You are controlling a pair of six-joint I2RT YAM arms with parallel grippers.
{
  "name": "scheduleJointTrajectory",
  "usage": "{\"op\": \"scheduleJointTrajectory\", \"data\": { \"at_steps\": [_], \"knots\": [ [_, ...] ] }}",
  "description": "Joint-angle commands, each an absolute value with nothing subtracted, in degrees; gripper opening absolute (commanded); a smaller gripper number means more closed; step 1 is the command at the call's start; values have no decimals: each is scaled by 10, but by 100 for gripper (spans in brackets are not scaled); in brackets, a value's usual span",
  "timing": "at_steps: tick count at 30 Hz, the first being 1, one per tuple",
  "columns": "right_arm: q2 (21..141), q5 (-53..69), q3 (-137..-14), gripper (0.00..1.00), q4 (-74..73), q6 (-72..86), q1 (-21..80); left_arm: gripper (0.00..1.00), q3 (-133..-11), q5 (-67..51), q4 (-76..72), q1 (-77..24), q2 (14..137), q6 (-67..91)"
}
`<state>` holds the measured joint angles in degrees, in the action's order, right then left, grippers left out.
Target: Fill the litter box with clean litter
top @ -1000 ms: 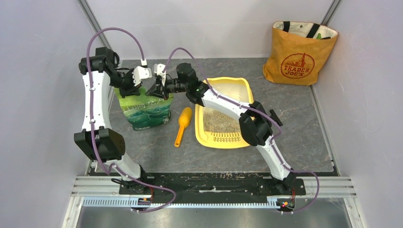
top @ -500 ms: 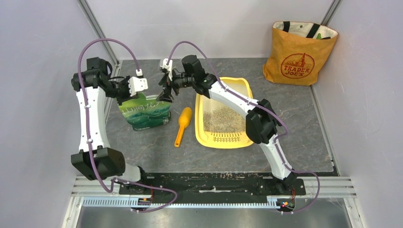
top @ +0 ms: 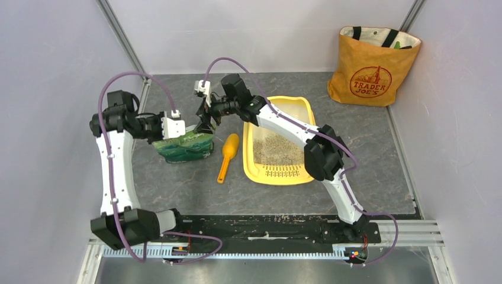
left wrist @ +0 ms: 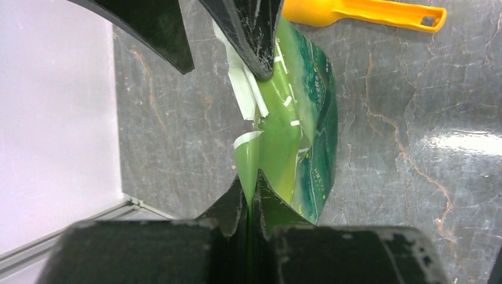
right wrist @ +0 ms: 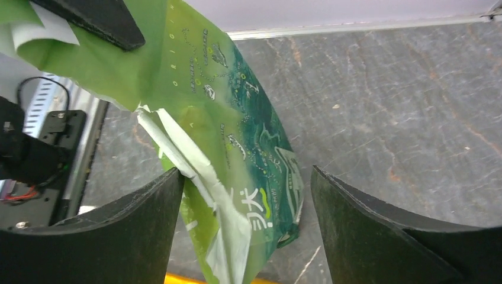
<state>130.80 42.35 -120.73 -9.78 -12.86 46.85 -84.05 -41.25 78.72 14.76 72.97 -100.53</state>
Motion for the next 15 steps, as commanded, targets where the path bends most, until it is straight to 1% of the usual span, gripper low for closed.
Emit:
{"op": "scheduleJointTrajectory", "data": {
  "at_steps": [1, 4, 6, 8, 12, 15],
  "knots": [
    [1231, 462, -1210, 85, -105, -56, 457, 2, -796, -455, 744, 150, 667, -1056],
    [1234, 461, -1245, 82, -104, 6, 444, 2, -783, -468, 719, 150, 649, -1057],
    [1243, 457, -1264, 74, -113, 29, 441, 2, -779, -475, 701, 150, 639, -1049],
    [1250, 450, -1277, 68, -130, 24, 443, 2, -776, -476, 691, 150, 634, -1050],
    [1273, 426, -1318, 65, -206, -24, 461, 2, -768, -475, 680, 150, 625, -1053],
    [1283, 401, -1330, 61, -234, -66, 474, 2, -766, -476, 680, 150, 622, -1056]
  ]
}}
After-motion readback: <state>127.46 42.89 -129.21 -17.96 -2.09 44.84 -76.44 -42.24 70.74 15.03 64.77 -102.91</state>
